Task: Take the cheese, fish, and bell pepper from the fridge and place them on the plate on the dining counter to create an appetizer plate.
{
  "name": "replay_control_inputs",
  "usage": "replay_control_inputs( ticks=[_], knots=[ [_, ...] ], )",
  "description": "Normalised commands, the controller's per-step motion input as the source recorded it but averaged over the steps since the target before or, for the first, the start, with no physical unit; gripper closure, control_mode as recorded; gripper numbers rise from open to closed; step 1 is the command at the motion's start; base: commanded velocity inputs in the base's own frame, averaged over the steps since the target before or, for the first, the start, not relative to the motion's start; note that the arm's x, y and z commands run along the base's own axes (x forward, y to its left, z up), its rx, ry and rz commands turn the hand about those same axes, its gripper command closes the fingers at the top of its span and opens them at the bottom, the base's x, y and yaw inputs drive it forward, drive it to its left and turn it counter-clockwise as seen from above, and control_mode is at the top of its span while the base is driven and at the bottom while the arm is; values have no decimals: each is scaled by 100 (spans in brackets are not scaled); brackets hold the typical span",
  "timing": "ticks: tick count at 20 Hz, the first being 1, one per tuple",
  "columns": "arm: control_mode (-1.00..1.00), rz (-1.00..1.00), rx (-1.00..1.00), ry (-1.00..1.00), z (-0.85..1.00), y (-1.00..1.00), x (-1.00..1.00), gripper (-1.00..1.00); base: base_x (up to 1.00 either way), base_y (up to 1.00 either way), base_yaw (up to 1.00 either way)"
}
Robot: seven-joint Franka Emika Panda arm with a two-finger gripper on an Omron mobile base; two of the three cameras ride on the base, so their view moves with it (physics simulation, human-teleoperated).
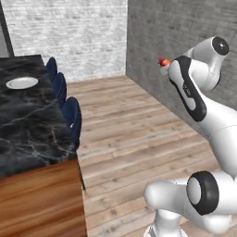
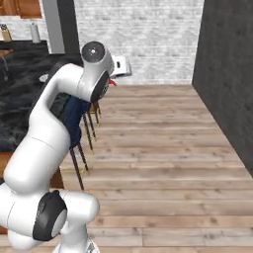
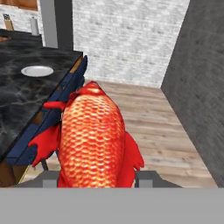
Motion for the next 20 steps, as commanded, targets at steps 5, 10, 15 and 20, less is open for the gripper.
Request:
replay_control_inputs(
  ticks=[5,10,15,20],
  knots=[
    [100,0,0,0,0,0,0,100,100,-30,13],
    [100,0,0,0,0,0,0,100,100,-15,23],
    [100,0,0,0,0,0,0,100,100,-67,49],
    [100,0,0,0,0,0,0,100,100,-71,47]
  ],
)
